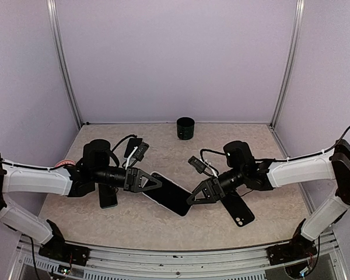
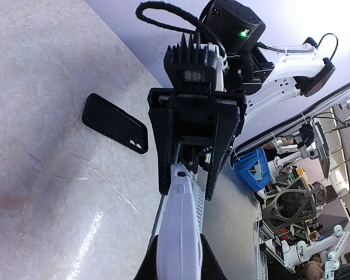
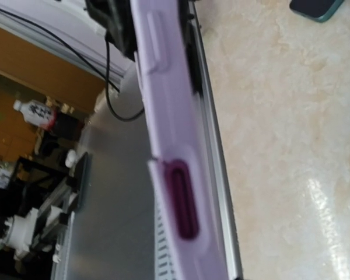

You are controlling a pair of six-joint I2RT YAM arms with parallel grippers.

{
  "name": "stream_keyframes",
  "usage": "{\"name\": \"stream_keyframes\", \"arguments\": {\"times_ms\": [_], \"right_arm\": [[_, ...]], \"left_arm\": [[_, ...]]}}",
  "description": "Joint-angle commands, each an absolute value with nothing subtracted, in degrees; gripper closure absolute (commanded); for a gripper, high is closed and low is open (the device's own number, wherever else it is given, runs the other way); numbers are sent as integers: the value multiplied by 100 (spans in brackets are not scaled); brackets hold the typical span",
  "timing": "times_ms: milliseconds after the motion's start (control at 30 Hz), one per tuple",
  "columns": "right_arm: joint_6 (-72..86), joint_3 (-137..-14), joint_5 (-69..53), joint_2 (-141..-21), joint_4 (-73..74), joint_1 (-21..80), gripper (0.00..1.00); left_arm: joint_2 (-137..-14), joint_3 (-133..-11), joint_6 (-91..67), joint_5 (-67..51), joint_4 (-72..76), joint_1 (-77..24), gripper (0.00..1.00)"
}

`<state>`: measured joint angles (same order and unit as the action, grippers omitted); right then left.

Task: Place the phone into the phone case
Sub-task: Press the bottom right corner of the phone case.

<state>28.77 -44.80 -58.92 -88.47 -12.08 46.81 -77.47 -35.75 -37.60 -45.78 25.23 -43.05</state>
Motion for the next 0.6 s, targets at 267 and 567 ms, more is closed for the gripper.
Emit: {"name": "stream_keyframes", "arguments": {"times_ms": [267, 567], "right_arm": [[4287, -4162, -5771, -8797, -2807, 4681, 89], [3902, -4413, -4610, -8387, -1679, 4694, 100]], "left_arm": [[-7438, -3318, -4096, -3833, 3395, -4203, 100], [-7209, -3077, -4169, -3342, 3372, -4158, 100]]}}
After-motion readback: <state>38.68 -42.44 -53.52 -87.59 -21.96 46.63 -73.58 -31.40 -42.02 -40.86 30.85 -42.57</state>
